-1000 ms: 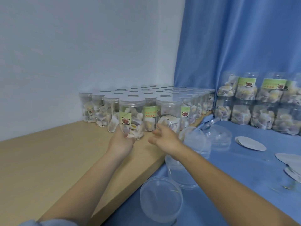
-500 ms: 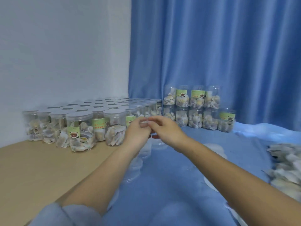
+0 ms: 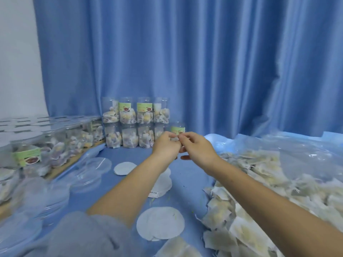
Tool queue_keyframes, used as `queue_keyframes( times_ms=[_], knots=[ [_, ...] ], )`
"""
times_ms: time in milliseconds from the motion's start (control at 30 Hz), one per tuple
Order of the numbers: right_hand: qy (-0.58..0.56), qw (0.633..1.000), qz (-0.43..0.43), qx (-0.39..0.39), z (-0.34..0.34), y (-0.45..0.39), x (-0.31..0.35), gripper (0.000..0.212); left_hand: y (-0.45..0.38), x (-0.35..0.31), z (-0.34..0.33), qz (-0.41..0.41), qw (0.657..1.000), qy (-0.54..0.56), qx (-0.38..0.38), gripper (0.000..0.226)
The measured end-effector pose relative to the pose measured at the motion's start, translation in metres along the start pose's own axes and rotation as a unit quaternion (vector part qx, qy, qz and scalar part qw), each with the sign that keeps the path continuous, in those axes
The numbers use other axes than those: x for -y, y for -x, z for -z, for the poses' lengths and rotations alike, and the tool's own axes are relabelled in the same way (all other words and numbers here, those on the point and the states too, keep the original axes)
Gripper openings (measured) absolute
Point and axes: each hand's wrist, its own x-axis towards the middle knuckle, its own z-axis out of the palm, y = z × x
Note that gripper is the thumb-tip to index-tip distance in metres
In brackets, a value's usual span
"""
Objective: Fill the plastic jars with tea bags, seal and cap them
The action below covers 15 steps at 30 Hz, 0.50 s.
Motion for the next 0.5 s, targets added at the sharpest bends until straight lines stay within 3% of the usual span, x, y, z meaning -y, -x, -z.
queue_keyframes(
  times_ms=[167, 333, 500],
  knots=[
    [0.000, 0.999, -0.046, 0.002, -0.012, -0.080, -0.049, 0.008, -0.091, 0.031, -0.005, 0.023, 0.999, -0.030, 0.031, 0.017],
    [-0.033, 0.989, -0.130, -0.057, -0.036, -0.167, -0.094, 0.023, -0.181, 0.056, -0.001, 0.089, 0.995, -0.032, 0.026, 0.015],
    [0.026, 0.980, -0.188, -0.063, -0.054, -0.240, -0.130, 0.040, -0.248, 0.075, 0.009, 0.130, 0.991, -0.012, 0.016, 0.024]
  ],
)
